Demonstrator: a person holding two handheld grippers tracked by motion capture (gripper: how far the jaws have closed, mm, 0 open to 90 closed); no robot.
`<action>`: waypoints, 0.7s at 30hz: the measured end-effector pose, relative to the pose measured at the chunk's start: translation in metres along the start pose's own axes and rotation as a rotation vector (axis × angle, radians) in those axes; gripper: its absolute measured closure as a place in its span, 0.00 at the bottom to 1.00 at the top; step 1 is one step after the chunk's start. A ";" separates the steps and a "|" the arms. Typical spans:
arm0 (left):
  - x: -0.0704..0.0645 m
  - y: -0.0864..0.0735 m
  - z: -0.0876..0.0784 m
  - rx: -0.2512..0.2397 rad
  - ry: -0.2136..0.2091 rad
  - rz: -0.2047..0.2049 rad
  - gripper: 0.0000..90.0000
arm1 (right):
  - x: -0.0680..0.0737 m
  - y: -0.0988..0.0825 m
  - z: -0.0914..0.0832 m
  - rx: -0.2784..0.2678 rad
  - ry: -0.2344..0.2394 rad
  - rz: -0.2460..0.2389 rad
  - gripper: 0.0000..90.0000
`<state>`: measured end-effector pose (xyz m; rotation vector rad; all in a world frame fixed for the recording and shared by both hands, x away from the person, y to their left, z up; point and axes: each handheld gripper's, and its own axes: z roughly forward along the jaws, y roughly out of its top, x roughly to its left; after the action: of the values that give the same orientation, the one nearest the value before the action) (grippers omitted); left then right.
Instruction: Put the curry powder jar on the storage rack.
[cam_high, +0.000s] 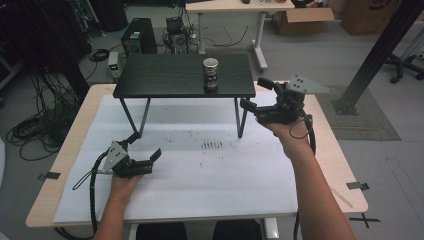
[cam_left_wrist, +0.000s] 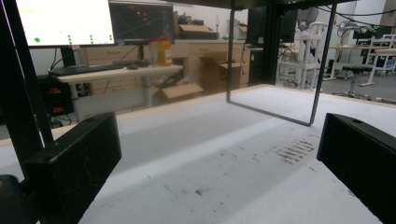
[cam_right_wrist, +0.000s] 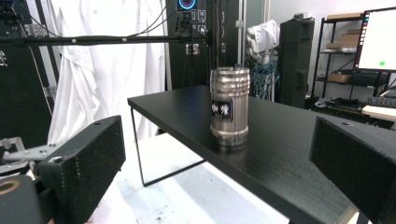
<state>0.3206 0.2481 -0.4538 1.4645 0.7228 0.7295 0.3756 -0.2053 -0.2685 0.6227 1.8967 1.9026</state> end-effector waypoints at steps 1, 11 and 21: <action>0.000 0.000 0.000 0.000 0.000 0.000 0.00 | 0.000 -0.003 0.000 -0.002 0.000 -0.001 0.03; 0.000 0.000 0.000 0.000 0.000 -0.001 0.00 | 0.002 -0.040 0.000 0.031 -0.014 -0.039 0.02; 0.000 0.000 0.000 0.000 0.000 0.000 0.00 | 0.003 -0.077 0.001 0.067 -0.041 -0.057 0.01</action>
<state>0.3205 0.2481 -0.4538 1.4648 0.7223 0.7295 0.3700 -0.2015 -0.3448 0.6168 1.9379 1.7844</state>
